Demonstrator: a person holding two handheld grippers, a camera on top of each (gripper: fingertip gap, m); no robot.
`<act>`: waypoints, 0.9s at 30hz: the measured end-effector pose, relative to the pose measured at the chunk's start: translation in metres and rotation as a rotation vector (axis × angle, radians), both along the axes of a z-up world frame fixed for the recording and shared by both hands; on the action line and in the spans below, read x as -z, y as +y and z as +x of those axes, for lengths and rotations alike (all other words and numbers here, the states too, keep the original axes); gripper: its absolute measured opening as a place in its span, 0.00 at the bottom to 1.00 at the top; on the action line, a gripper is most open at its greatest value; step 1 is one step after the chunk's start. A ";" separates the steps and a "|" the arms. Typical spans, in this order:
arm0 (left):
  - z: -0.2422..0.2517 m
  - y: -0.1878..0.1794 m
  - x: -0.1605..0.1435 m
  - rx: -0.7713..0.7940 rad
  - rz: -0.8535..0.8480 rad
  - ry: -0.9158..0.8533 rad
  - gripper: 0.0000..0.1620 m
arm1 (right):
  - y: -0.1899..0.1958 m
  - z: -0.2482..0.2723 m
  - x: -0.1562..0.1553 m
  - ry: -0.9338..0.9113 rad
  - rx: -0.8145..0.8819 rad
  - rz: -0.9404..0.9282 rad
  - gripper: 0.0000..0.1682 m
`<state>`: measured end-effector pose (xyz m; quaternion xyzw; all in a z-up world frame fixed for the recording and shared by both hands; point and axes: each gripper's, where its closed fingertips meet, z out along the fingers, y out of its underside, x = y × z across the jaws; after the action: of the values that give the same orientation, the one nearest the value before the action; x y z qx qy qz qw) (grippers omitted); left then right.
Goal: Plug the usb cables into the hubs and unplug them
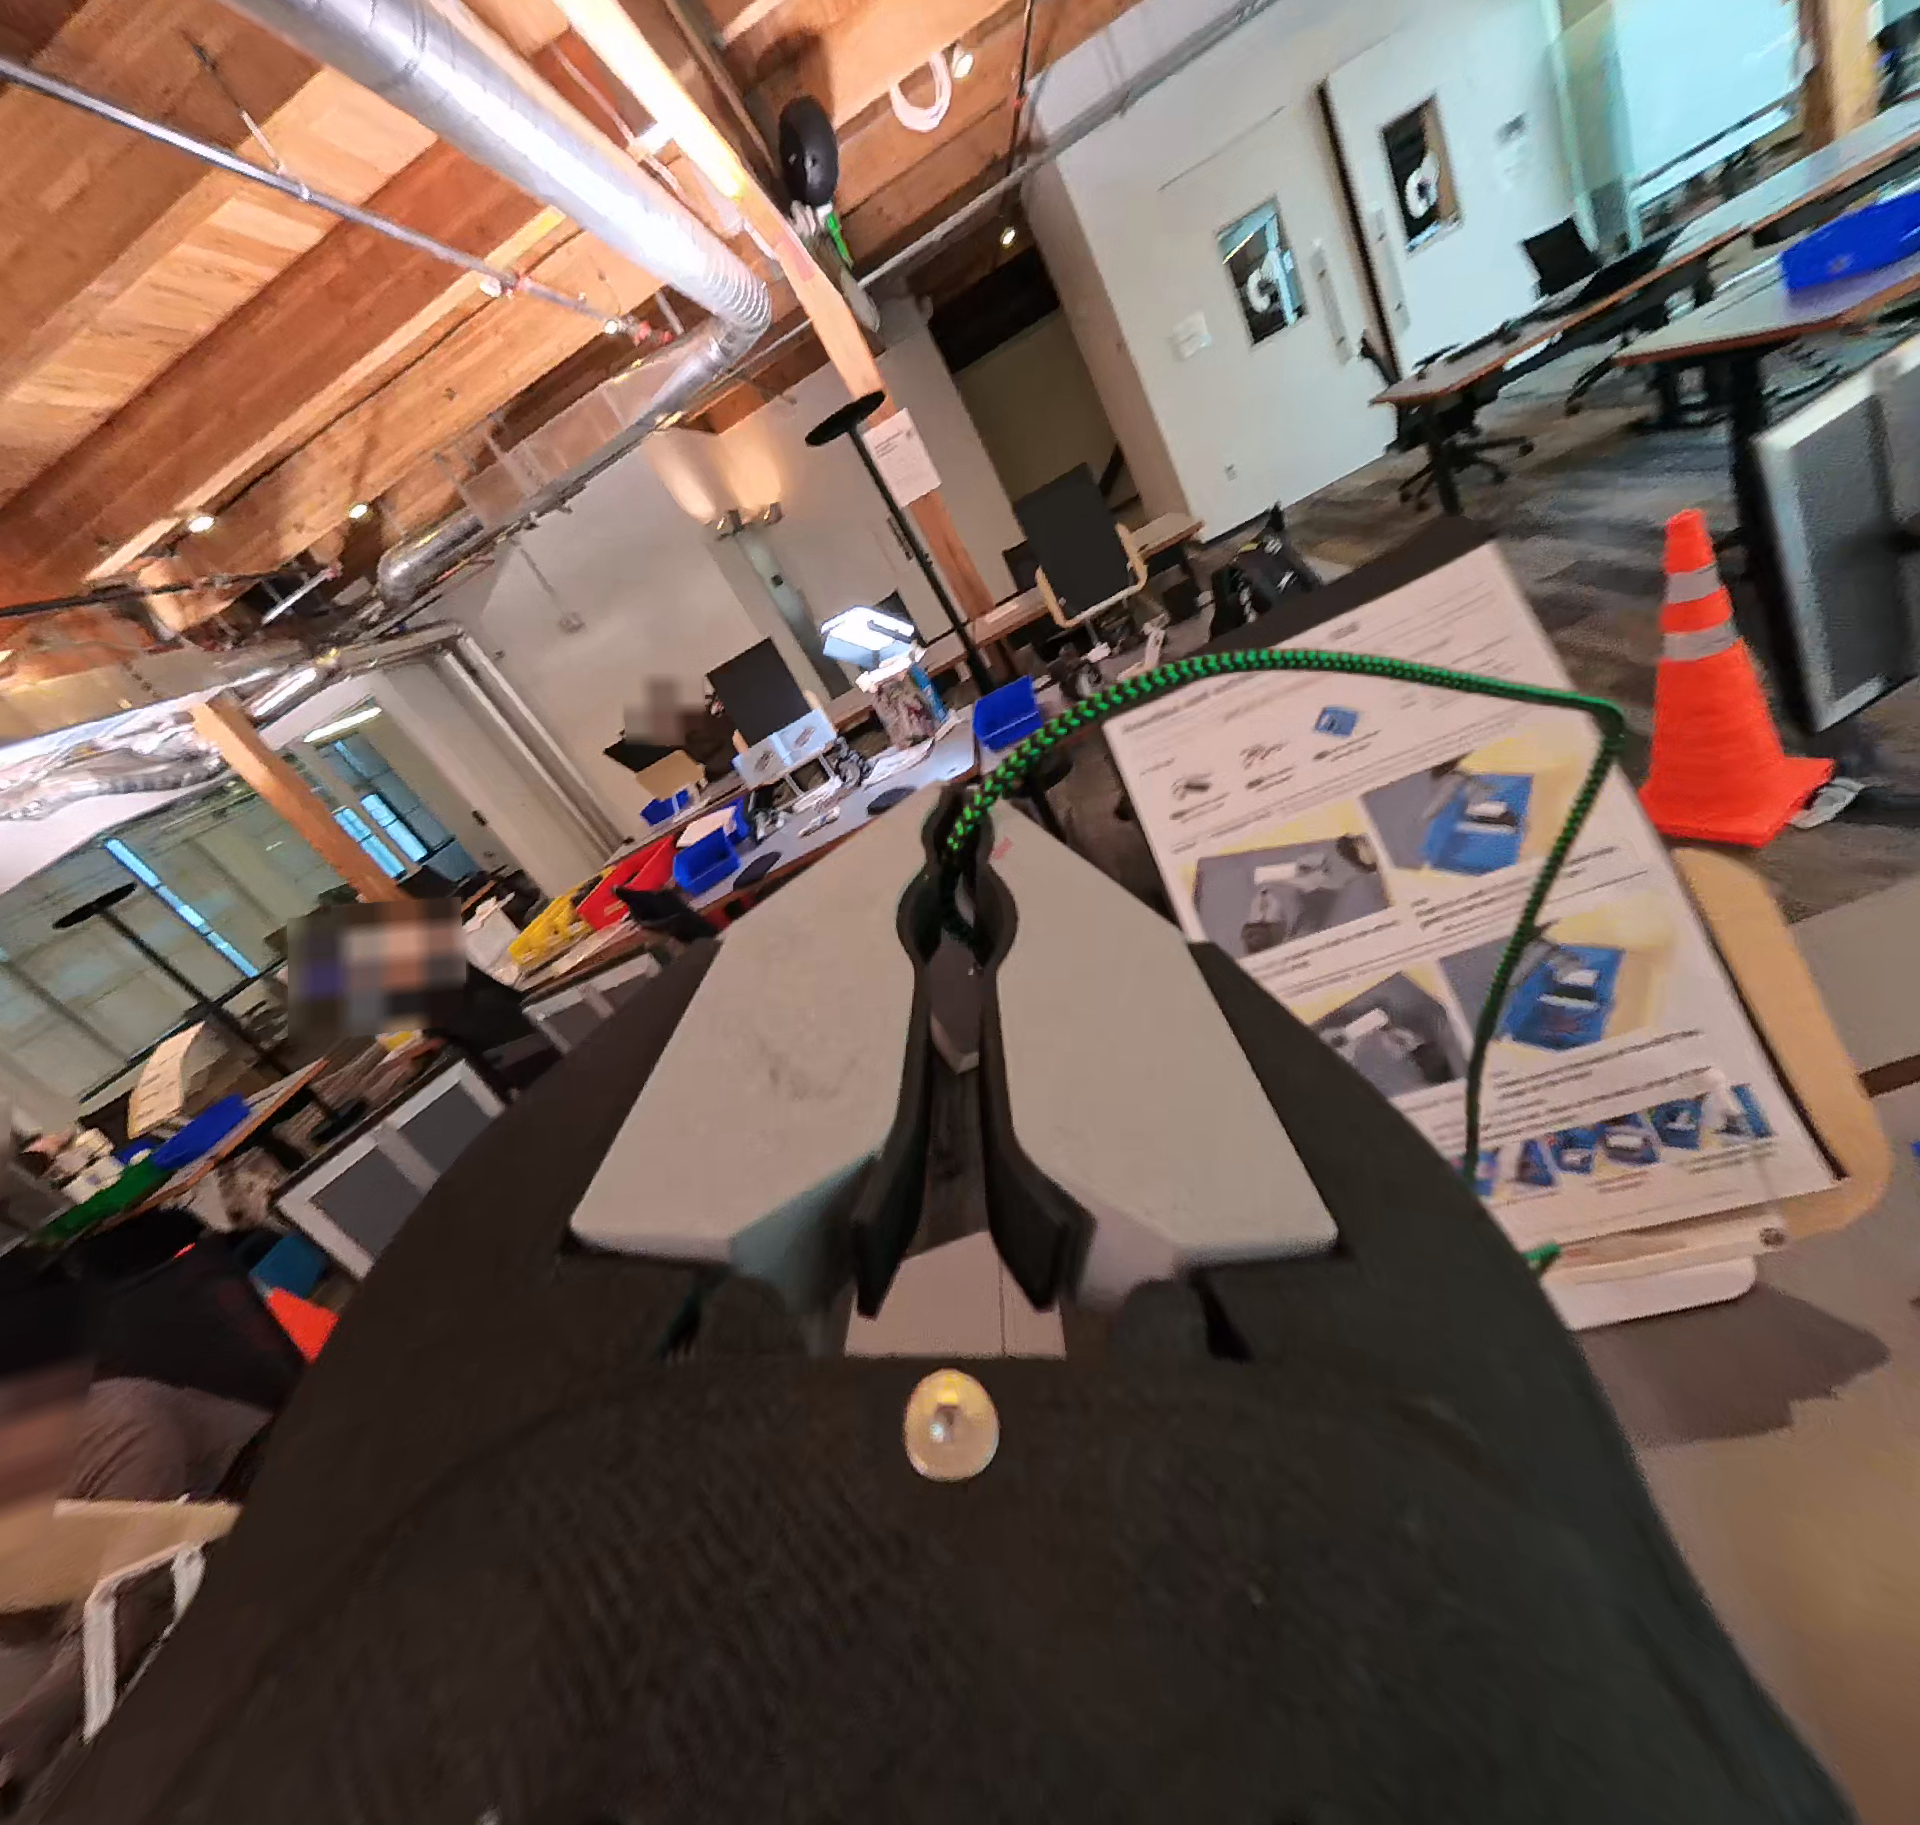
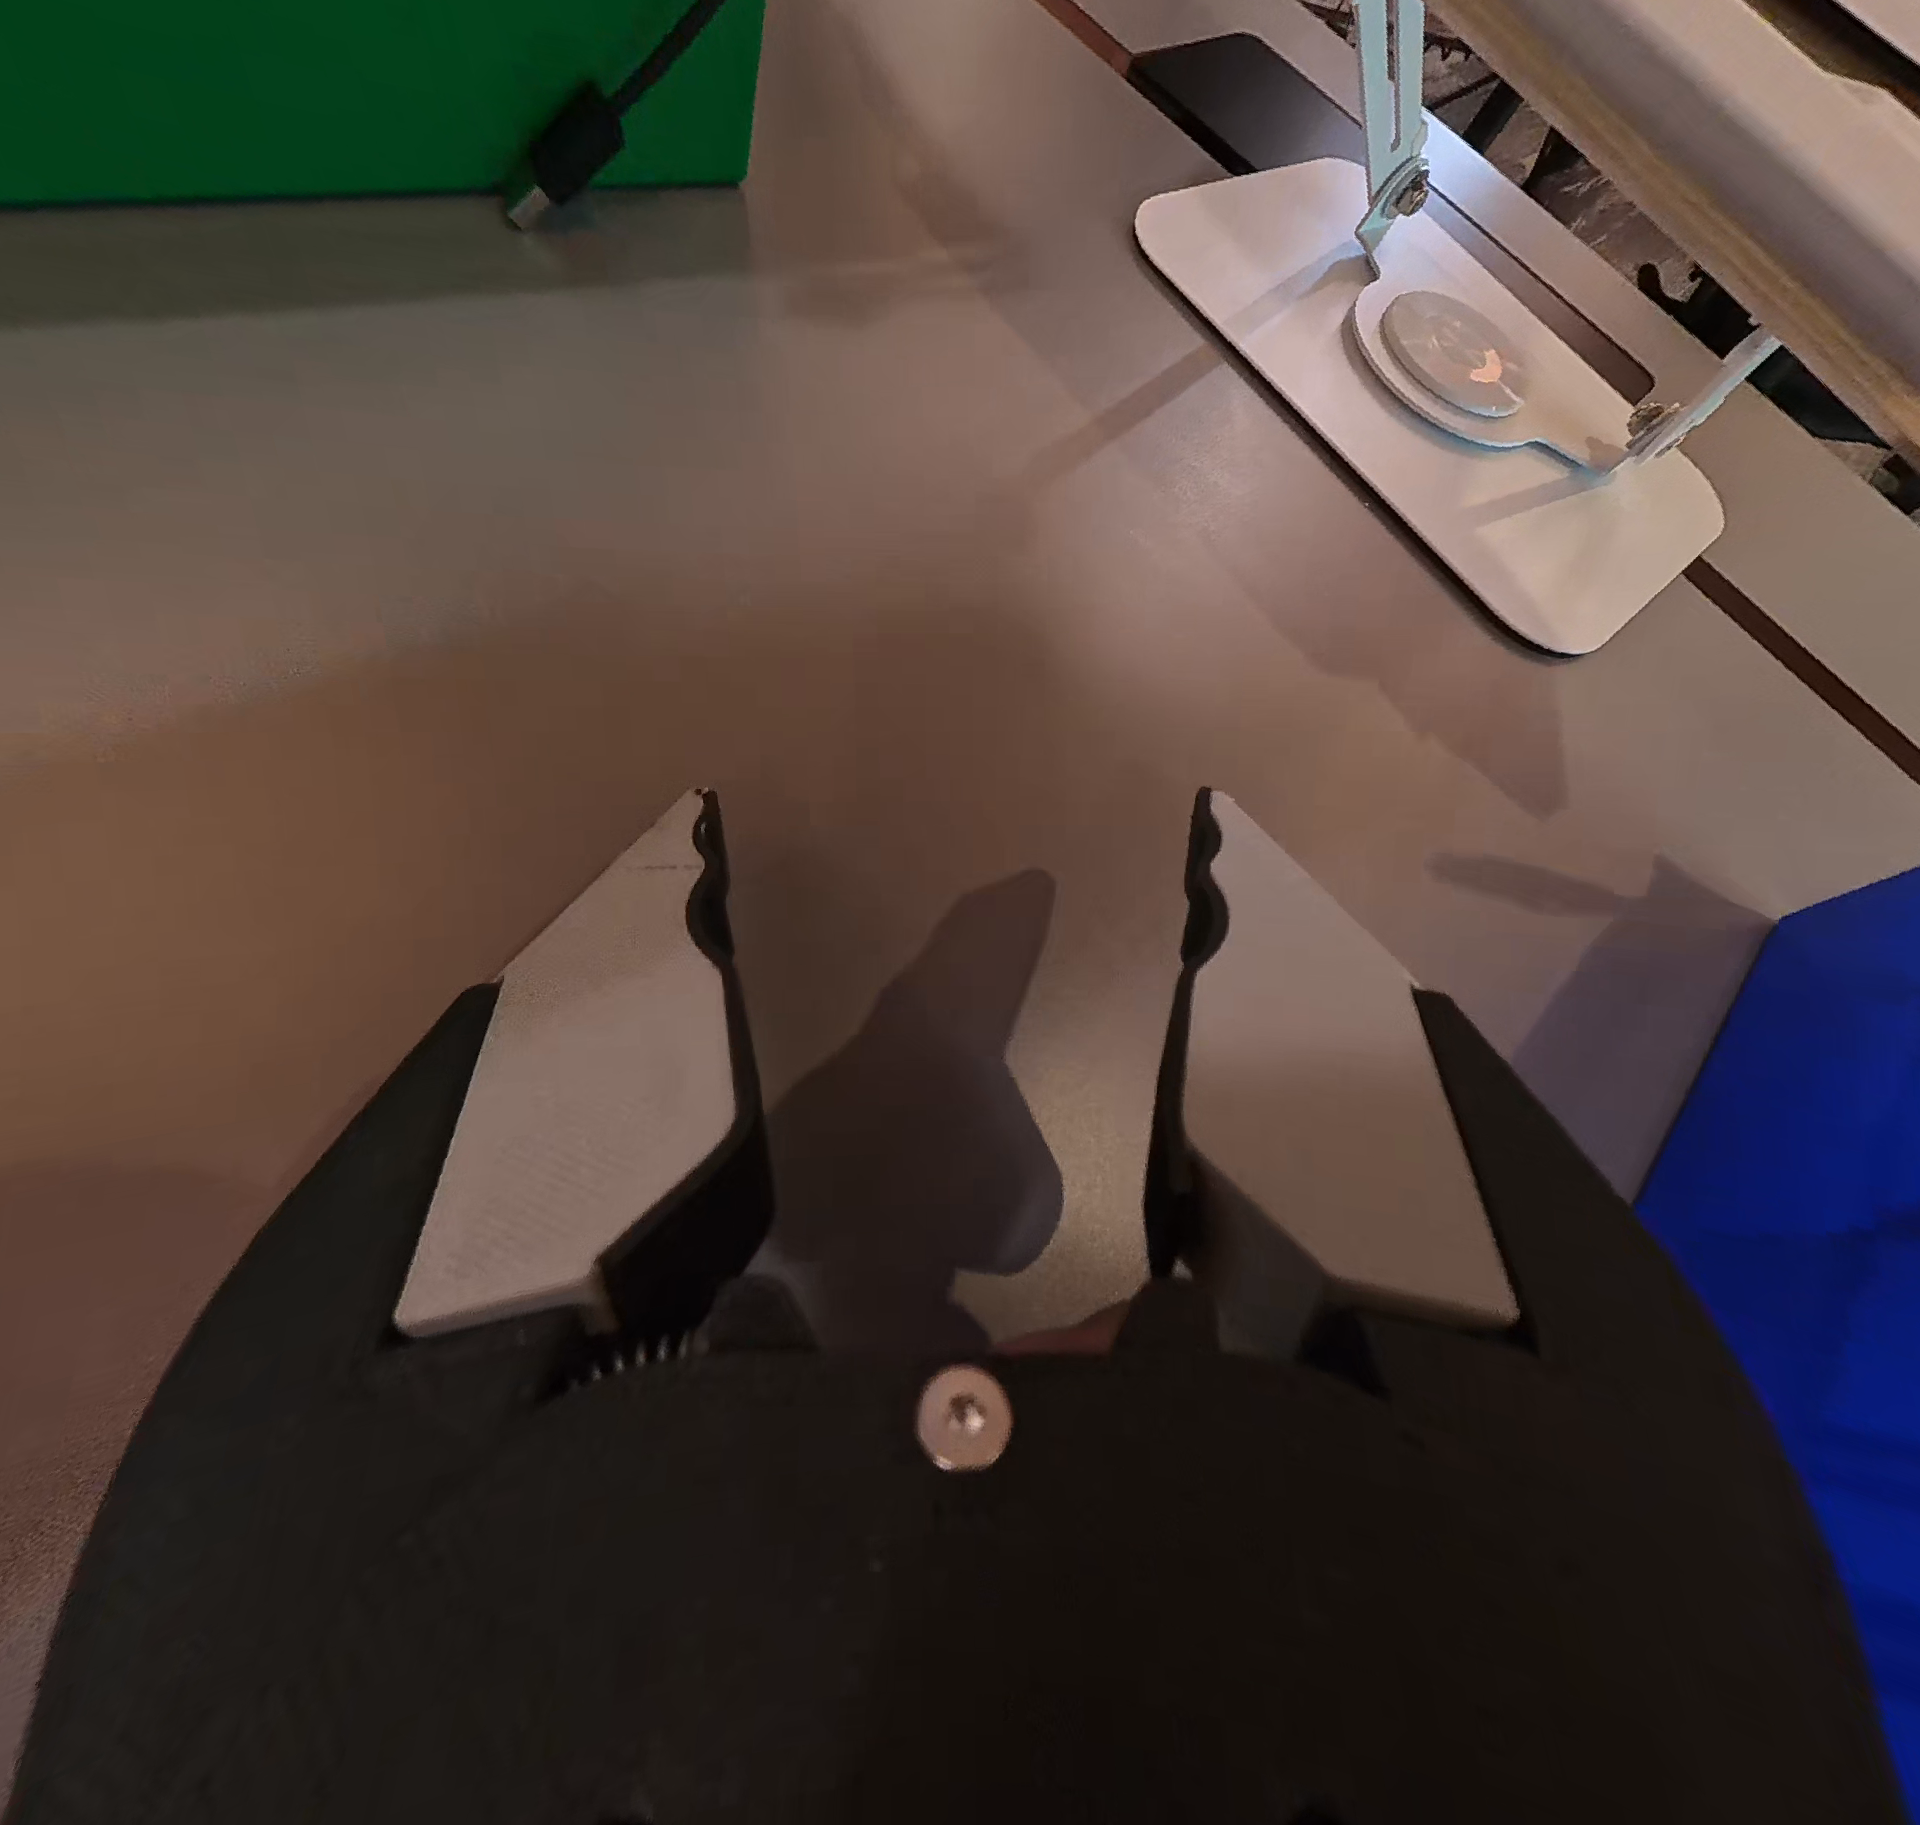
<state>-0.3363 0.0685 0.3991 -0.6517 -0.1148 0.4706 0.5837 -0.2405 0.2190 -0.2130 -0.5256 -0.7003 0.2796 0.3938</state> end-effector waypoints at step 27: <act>0.073 0.098 0.064 0.311 -0.103 -0.186 0.00 | 0.008 0.003 -0.033 0.124 0.039 -0.076 0.56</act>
<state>-0.2633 0.1670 0.3353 -0.7311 -0.0421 0.3180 0.6022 -0.2372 0.2267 -0.1803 -0.5354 -0.6531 0.3303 0.4215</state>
